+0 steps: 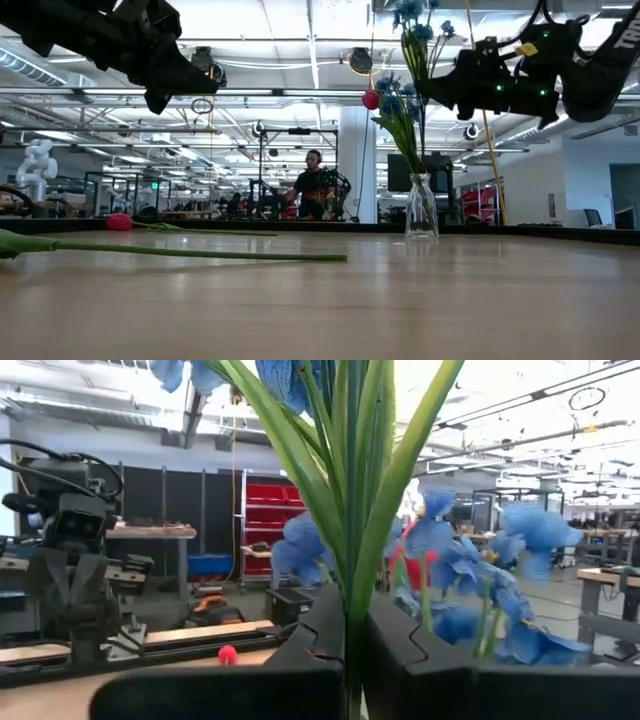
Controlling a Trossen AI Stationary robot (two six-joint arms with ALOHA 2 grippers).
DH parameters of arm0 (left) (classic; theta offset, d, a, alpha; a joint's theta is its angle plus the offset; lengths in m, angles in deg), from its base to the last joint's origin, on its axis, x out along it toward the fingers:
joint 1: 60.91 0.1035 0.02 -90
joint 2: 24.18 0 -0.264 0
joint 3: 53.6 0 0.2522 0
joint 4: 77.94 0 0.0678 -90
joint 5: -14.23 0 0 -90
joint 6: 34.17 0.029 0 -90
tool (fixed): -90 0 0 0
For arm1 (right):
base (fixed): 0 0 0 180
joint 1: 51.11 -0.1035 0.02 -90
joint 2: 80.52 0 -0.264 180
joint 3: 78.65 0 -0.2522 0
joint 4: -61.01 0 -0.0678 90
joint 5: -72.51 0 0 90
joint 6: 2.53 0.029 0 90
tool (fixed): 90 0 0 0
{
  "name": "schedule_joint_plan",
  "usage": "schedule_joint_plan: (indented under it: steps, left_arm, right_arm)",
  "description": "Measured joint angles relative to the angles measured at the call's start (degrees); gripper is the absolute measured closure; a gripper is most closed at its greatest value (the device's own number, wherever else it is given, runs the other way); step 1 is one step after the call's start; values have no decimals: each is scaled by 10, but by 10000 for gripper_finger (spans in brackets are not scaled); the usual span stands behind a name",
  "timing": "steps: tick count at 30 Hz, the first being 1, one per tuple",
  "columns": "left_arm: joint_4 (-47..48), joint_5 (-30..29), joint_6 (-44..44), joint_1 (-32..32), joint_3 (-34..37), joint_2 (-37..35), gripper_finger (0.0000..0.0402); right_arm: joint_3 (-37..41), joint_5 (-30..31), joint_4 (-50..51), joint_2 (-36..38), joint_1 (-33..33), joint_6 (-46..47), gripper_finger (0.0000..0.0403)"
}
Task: Sort flowers into vase by color
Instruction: Put the blue flowers into the transparent vase
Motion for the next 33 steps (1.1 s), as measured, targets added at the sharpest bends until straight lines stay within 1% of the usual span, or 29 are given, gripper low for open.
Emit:
schedule_joint_plan:
  steps: [7,14,17,24,30,33]
  left_arm:
    - [7,1,0,0,0,0,400]
    - [16,30,-1,0,0,0,400]
    - [16,31,-14,0,0,0,400]
    - [16,39,-19,0,0,0,400]
    - [16,43,-31,-1,0,0,400]
    - [16,43,-31,-1,0,0,400]
  right_arm:
    - [9,0,-6,-11,5,-23,403]
    - [9,-8,-36,-84,5,-33,403]
    - [10,-29,-81,-118,5,-33,403]
    - [10,-30,-160,-189,5,-21,403]
    - [14,-29,-162,-224,5,-21,402]
    - [17,-30,-162,-228,5,-18,402]
